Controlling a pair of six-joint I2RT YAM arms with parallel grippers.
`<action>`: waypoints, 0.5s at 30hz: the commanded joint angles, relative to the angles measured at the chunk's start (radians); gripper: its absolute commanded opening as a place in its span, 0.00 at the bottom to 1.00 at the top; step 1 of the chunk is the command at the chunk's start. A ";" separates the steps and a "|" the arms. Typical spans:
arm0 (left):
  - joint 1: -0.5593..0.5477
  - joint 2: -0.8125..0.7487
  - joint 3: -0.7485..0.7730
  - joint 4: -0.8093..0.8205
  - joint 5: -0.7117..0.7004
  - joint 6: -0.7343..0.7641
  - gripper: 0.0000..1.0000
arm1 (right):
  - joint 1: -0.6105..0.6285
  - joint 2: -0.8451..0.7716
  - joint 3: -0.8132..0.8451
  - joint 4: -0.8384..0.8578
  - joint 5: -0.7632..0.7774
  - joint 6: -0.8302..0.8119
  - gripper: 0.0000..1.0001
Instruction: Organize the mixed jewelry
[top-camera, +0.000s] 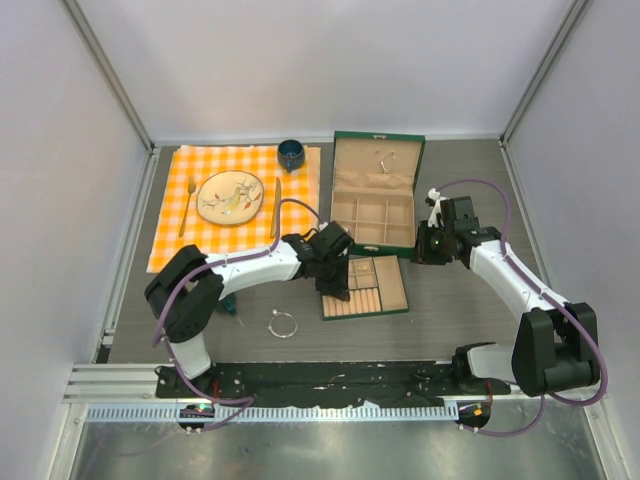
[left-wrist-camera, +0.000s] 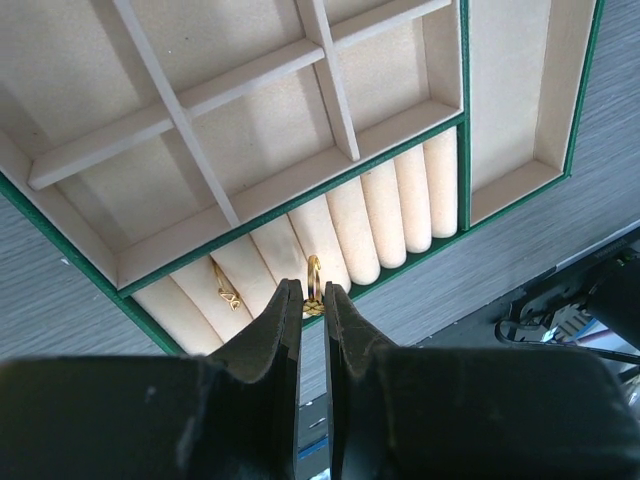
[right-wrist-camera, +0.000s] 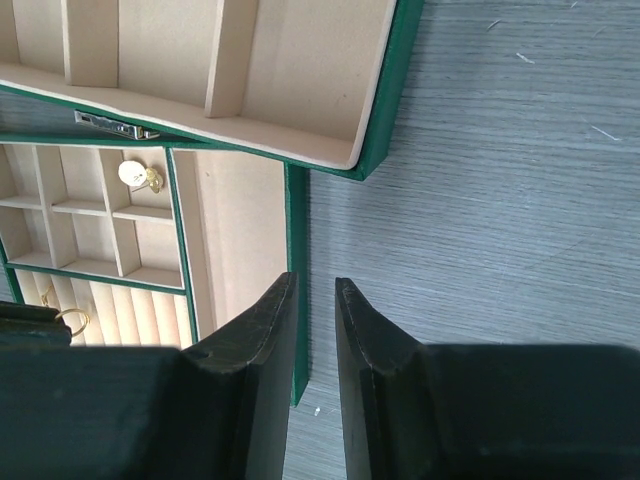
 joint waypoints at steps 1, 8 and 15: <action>0.006 -0.007 0.002 0.009 -0.008 -0.001 0.00 | -0.004 -0.005 0.014 0.022 -0.013 -0.007 0.27; 0.006 -0.010 -0.015 0.020 -0.011 0.001 0.00 | -0.007 -0.005 0.012 0.022 -0.015 -0.007 0.27; 0.006 -0.003 -0.025 0.027 -0.012 -0.001 0.00 | -0.009 0.000 0.012 0.020 -0.016 -0.005 0.27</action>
